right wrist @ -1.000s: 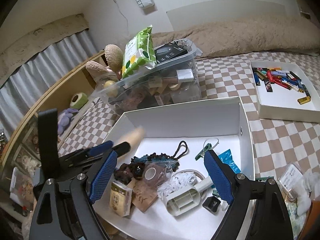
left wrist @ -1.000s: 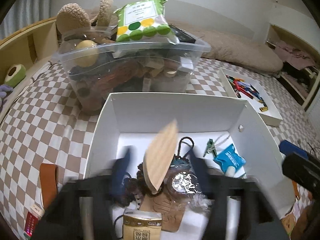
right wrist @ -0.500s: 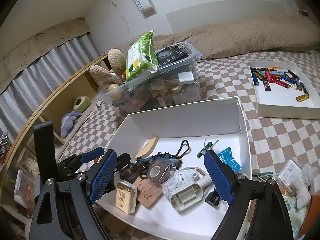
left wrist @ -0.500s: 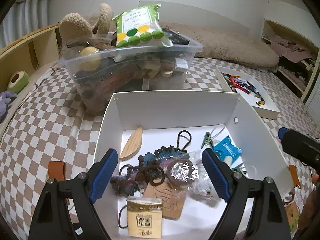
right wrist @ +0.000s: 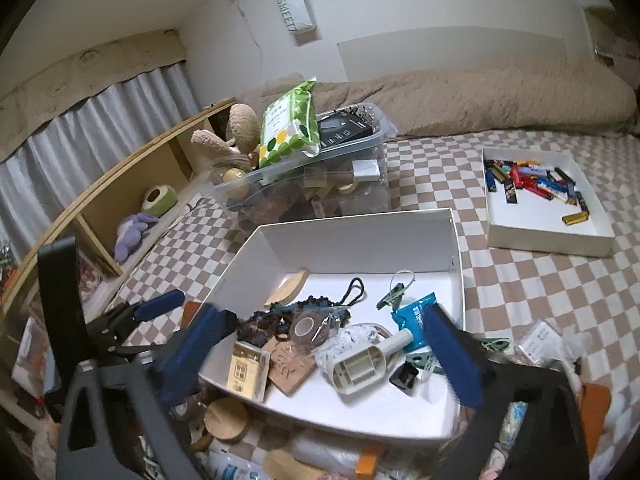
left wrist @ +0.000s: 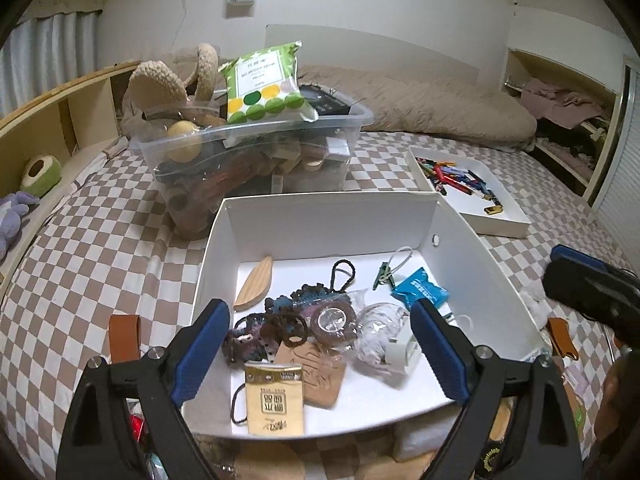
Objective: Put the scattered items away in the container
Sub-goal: 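Raise both tools out of the box and move back over the items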
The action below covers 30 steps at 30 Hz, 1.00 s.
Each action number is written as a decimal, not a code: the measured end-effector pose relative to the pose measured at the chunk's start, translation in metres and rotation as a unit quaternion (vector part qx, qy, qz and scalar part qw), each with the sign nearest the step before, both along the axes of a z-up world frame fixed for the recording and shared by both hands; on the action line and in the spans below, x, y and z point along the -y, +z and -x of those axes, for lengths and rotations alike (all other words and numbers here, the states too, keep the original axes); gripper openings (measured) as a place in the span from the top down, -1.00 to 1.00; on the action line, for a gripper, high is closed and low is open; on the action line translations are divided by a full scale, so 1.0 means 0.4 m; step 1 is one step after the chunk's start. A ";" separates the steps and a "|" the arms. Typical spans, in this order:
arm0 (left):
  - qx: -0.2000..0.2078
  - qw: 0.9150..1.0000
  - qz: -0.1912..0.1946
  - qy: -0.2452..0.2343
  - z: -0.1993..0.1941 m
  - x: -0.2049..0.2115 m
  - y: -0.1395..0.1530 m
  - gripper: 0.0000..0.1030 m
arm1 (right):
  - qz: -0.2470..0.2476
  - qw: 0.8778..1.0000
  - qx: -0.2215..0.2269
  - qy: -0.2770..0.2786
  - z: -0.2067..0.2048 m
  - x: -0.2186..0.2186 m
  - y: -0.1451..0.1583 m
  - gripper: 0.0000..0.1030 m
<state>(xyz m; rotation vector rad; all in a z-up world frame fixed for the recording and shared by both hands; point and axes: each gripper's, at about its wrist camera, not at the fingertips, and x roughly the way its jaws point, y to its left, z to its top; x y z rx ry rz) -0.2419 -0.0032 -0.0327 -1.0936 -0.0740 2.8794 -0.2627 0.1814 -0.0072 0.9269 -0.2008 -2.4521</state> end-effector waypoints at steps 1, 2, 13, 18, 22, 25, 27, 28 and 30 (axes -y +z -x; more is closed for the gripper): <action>-0.006 1.000 -0.001 0.001 -0.011 -0.002 0.007 -0.90 | -0.002 1.000 -0.004 -0.001 -0.008 -0.001 0.004 -1.00; -0.010 1.000 -0.002 0.001 -0.020 -0.003 0.011 -0.99 | -0.003 1.000 -0.010 -0.001 -0.018 -0.003 0.008 -1.00; -0.044 0.999 -0.001 -0.009 -0.123 -0.019 0.072 -1.00 | -0.009 0.998 -0.053 -0.013 -0.111 -0.024 0.047 -1.00; -0.057 0.998 -0.002 -0.013 -0.163 -0.023 0.102 -1.00 | -0.010 0.997 -0.068 -0.022 -0.144 -0.035 0.067 -1.00; -0.061 0.998 -0.007 -0.015 -0.189 -0.021 0.114 -1.00 | -0.010 0.997 -0.078 -0.028 -0.173 -0.046 0.078 -1.00; -0.060 0.998 -0.012 -0.020 -0.213 -0.022 0.113 -1.00 | -0.014 0.995 -0.092 -0.027 -0.207 -0.054 0.081 -1.00; -0.059 0.998 -0.016 -0.023 -0.232 -0.021 0.108 -1.00 | -0.025 0.994 -0.102 -0.028 -0.231 -0.059 0.078 -1.00; -0.059 0.998 -0.017 -0.024 -0.244 -0.022 0.104 -1.00 | -0.031 0.994 -0.105 -0.029 -0.240 -0.061 0.075 -1.00; -0.061 0.998 -0.014 -0.027 -0.268 -0.027 0.097 -1.00 | -0.045 0.992 -0.111 -0.032 -0.260 -0.065 0.069 -1.00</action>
